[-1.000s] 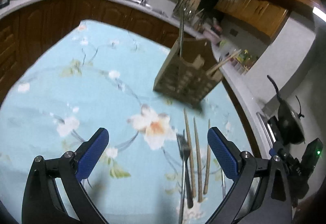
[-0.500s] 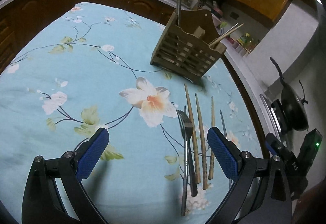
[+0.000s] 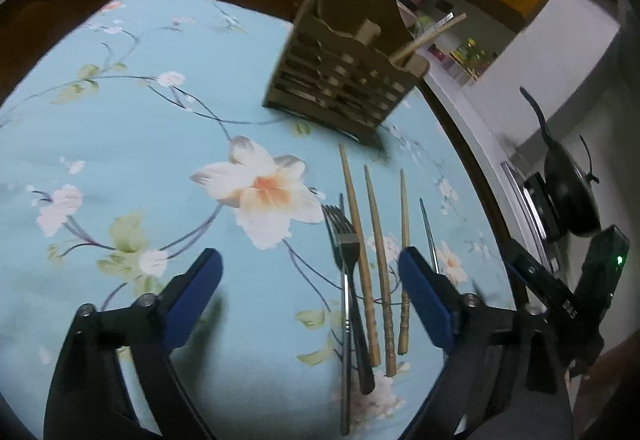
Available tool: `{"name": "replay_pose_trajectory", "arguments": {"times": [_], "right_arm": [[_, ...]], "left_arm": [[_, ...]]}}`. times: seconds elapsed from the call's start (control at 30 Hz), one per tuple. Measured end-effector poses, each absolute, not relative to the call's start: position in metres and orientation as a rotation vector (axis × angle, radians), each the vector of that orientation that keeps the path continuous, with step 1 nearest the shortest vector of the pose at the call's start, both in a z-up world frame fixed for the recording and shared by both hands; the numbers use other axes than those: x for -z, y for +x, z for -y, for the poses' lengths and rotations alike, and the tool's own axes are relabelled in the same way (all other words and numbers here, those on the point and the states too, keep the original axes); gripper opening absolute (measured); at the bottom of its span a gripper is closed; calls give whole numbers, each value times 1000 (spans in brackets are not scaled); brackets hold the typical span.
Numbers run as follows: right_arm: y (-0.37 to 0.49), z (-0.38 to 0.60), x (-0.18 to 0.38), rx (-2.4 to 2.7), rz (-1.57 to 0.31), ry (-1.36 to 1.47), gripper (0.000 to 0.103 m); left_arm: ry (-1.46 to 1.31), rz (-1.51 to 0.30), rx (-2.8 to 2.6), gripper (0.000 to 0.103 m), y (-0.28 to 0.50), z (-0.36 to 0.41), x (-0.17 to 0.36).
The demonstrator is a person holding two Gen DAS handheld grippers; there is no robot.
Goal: Organize utensils
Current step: 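Move both tools back down to the remaining utensils, then close left tool on the metal fork while right tool grasps a metal chopstick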
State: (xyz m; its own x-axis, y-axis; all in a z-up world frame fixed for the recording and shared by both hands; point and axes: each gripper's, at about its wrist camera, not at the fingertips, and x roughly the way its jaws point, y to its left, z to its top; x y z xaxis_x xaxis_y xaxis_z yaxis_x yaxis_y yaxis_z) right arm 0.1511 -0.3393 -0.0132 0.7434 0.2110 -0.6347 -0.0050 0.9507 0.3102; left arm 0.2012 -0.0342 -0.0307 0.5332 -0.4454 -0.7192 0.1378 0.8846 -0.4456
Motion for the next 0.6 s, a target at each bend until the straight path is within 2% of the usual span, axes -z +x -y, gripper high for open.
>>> {"name": "replay_pose_trajectory", "arguments": {"times": [0.13, 0.2, 0.23, 0.3, 0.47, 0.53, 0.6], "right_arm": [[169, 334, 25, -130, -782, 290, 69], [181, 333, 33, -134, -819, 290, 59], [186, 333, 38, -135, -833, 287, 53], [197, 332, 45, -127, -857, 278, 48], [217, 332, 59, -112, -901, 254, 40], [223, 331, 64, -106, -918, 240, 36], [227, 331, 67, -103, -929, 234, 35]], "left_arm": [[-319, -997, 405, 76, 214, 53, 38], [-311, -1028, 421, 59, 220, 59, 44], [-315, -1047, 431, 56, 224, 63, 47], [-326, -1074, 456, 50, 230, 68, 53], [-340, -1118, 477, 46, 247, 79, 62], [-329, -1136, 476, 41, 254, 84, 65], [-314, -1154, 477, 32, 259, 88, 69]]}}
